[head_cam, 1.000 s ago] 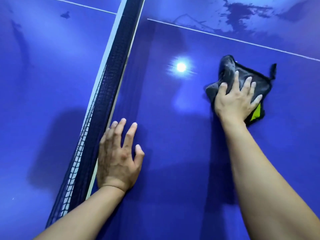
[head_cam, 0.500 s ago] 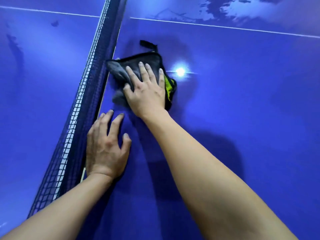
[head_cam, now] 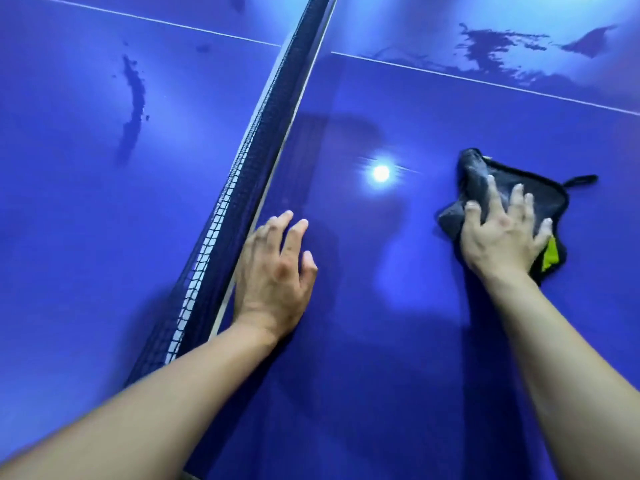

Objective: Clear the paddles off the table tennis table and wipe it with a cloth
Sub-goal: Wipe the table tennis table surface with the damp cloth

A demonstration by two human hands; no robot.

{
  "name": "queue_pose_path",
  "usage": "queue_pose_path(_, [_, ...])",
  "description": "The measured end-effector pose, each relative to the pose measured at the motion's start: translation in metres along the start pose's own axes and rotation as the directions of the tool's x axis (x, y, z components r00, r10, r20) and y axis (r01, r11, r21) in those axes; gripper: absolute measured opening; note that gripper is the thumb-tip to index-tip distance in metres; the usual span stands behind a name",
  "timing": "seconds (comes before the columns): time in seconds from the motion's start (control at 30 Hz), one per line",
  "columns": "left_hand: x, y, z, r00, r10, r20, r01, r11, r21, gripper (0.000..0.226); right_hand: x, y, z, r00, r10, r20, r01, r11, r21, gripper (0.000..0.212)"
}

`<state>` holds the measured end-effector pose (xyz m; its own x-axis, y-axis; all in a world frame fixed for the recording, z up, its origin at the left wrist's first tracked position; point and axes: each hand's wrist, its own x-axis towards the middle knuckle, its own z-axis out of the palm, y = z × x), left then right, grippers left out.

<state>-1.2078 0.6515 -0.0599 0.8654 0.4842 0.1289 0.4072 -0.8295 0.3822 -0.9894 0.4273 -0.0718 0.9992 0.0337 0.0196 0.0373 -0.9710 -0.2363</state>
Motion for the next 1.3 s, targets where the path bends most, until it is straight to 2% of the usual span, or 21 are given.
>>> queue_pose_path(0.13, [-0.075, -0.006, -0.019, 0.994, -0.091, 0.056, 0.094, 0.994, -0.056, 0.048, -0.058, -0.119, 0.031, 0.96, -0.276, 0.05, 0.277, 0.961, -0.002, 0.06])
queue_pose_path(0.23, [-0.124, -0.022, -0.033, 0.995, -0.03, 0.098, 0.027, 0.999, 0.033, 0.053, -0.112, -0.191, 0.051, 0.865, -0.494, 0.082, 0.495, 0.869, 0.008, 0.062])
queue_pose_path(0.3, [-0.141, -0.035, -0.038, 0.988, 0.007, 0.155, -0.018, 0.997, 0.073, 0.061, -0.129, -0.208, 0.057, 0.832, -0.546, 0.098, 0.545, 0.838, 0.038, 0.06])
queue_pose_path(0.4, [-0.156, -0.047, -0.042, 0.968, 0.064, 0.242, -0.089, 0.992, 0.092, 0.065, -0.132, -0.191, 0.05, 0.823, -0.556, 0.114, 0.554, 0.831, 0.058, 0.058])
queue_pose_path(0.53, [-0.16, -0.053, -0.037, 0.966, 0.078, 0.248, -0.097, 0.993, 0.068, 0.065, -0.121, -0.115, 0.032, 0.894, -0.445, 0.057, 0.445, 0.895, 0.027, 0.059])
queue_pose_path(0.63, [-0.16, -0.054, -0.034, 0.966, 0.085, 0.243, -0.103, 0.993, 0.062, 0.064, -0.103, -0.023, 0.006, 0.975, -0.216, 0.058, 0.217, 0.976, -0.01, 0.058])
queue_pose_path(0.73, [-0.161, -0.052, -0.035, 0.965, 0.072, 0.252, -0.086, 0.995, 0.045, 0.064, -0.098, 0.052, -0.017, 0.998, 0.05, 0.039, -0.048, 0.998, -0.047, 0.058])
queue_pose_path(0.8, [-0.16, -0.049, -0.036, 0.965, 0.065, 0.255, -0.077, 0.996, 0.037, 0.064, -0.101, 0.066, -0.021, 0.988, 0.155, 0.017, -0.154, 0.987, -0.05, 0.06])
queue_pose_path(0.9, [-0.161, -0.051, -0.038, 0.963, 0.068, 0.262, -0.08, 0.996, 0.033, 0.064, -0.111, 0.028, -0.009, 0.977, 0.214, -0.011, -0.215, 0.976, -0.026, 0.06])
queue_pose_path(0.97, [-0.156, -0.042, -0.039, 0.958, 0.063, 0.28, -0.083, 0.995, 0.06, 0.063, -0.118, -0.014, 0.0, 0.994, 0.106, -0.003, -0.106, 0.993, -0.049, 0.058])
queue_pose_path(1.03, [-0.156, -0.04, -0.045, 0.943, 0.053, 0.329, -0.083, 0.994, 0.077, 0.064, -0.145, -0.072, 0.015, 0.996, -0.086, 0.022, 0.087, 0.993, -0.076, 0.059])
queue_pose_path(1.1, [-0.161, -0.039, -0.054, 0.93, 0.061, 0.362, -0.1, 0.991, 0.091, 0.07, -0.183, -0.13, 0.032, 0.951, -0.303, 0.053, 0.306, 0.95, -0.056, 0.06])
queue_pose_path(1.17, [-0.172, -0.037, -0.067, 0.919, 0.065, 0.388, -0.117, 0.987, 0.113, 0.072, -0.216, -0.168, 0.043, 0.877, -0.472, 0.086, 0.475, 0.88, -0.011, 0.06])
queue_pose_path(1.23, [-0.187, -0.039, -0.081, 0.907, 0.061, 0.416, -0.128, 0.983, 0.134, 0.07, -0.228, -0.179, 0.046, 0.821, -0.558, 0.119, 0.561, 0.828, 0.016, 0.059])
queue_pose_path(1.3, [-0.203, -0.044, -0.094, 0.882, 0.059, 0.467, -0.136, 0.982, 0.134, 0.068, -0.227, -0.17, 0.042, 0.796, -0.585, 0.153, 0.587, 0.808, 0.036, 0.057])
